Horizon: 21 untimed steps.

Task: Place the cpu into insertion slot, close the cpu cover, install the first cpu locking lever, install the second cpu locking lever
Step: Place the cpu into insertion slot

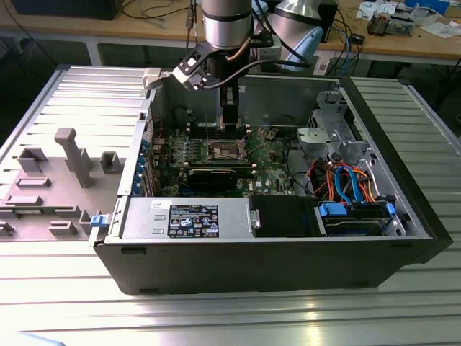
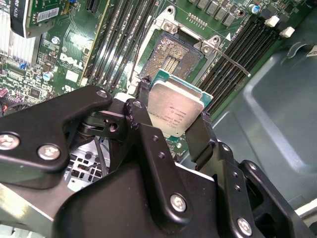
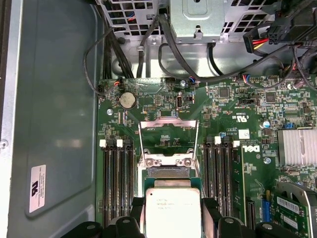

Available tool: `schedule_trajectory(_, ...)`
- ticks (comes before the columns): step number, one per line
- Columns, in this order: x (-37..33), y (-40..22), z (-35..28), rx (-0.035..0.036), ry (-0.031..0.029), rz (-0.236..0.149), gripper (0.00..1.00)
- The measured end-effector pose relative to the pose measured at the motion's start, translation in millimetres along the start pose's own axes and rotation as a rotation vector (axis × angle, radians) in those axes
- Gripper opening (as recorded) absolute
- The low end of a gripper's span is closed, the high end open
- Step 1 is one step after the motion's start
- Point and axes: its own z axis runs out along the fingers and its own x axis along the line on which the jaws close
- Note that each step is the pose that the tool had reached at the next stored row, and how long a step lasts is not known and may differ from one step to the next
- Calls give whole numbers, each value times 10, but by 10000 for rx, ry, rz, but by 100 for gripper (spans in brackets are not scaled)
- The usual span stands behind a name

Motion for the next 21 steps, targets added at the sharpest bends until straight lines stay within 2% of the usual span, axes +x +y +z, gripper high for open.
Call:
schedule_trajectory(6, 19, -12, 123, -1, -3, -20, 54)
schedule_trajectory(11, 33, -23, 218, 4, 23, -309, 54)
schedule_trajectory(15, 33, -31, 275, 4, 26, -319, 54)
schedule_trajectory(19, 25, -43, 379, 4, 17, -234, 54)
schedule_trajectory(21, 19, -45, 408, 2, 12, -178, 54)
